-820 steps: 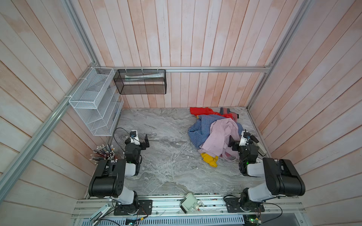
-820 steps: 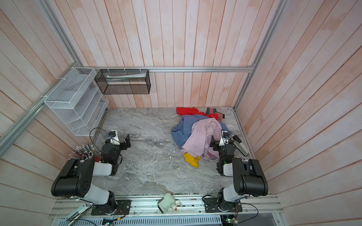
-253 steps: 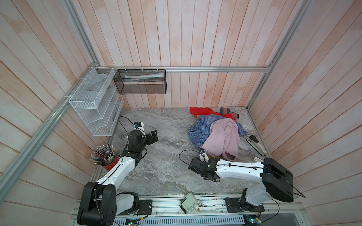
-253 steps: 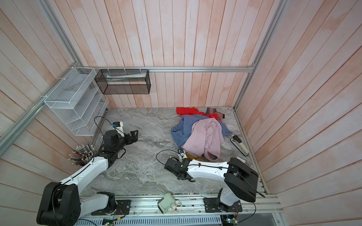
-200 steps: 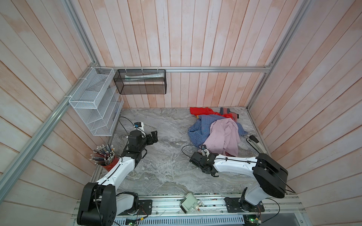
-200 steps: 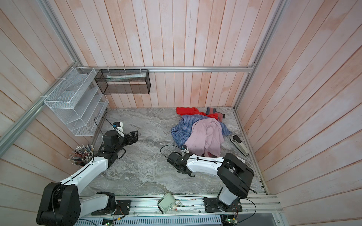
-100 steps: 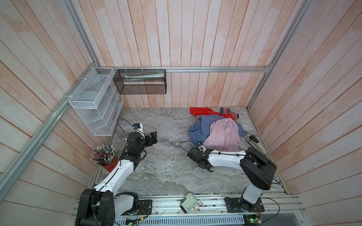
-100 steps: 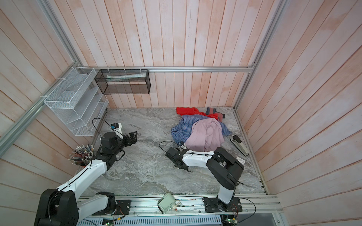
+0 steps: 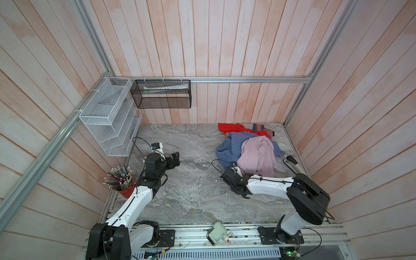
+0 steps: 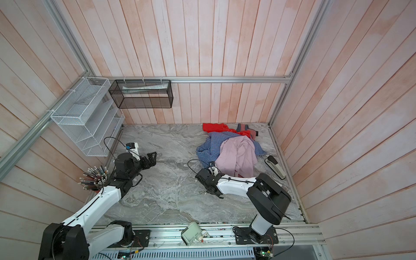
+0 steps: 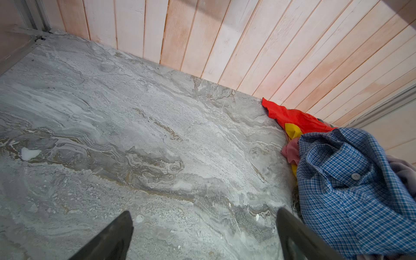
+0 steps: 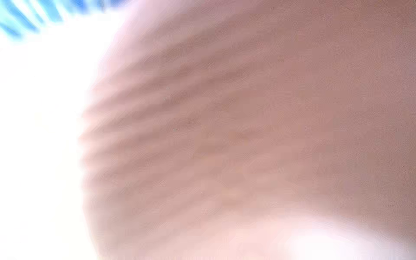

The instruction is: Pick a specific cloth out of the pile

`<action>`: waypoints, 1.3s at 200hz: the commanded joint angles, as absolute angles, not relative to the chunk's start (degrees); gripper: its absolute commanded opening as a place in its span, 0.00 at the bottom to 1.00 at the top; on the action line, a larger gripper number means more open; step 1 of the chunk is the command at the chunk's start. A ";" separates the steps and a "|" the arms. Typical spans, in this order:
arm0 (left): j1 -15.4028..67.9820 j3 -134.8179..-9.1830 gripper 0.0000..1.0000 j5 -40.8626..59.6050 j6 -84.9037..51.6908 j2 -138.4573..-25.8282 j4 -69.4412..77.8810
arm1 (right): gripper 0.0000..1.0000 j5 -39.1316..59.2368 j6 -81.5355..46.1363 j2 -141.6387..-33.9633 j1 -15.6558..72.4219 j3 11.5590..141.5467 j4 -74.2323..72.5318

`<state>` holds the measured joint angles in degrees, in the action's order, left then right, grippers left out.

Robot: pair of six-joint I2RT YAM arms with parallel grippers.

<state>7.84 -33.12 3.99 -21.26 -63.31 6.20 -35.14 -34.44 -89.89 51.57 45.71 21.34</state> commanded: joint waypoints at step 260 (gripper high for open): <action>7.82 -33.64 1.00 5.23 -19.12 -65.56 5.14 | 0.00 -44.88 -10.01 -60.39 51.86 54.59 -11.89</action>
<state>7.84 -33.12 4.01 -20.56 -65.06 4.86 -42.33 -14.44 -61.58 51.51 51.83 -3.22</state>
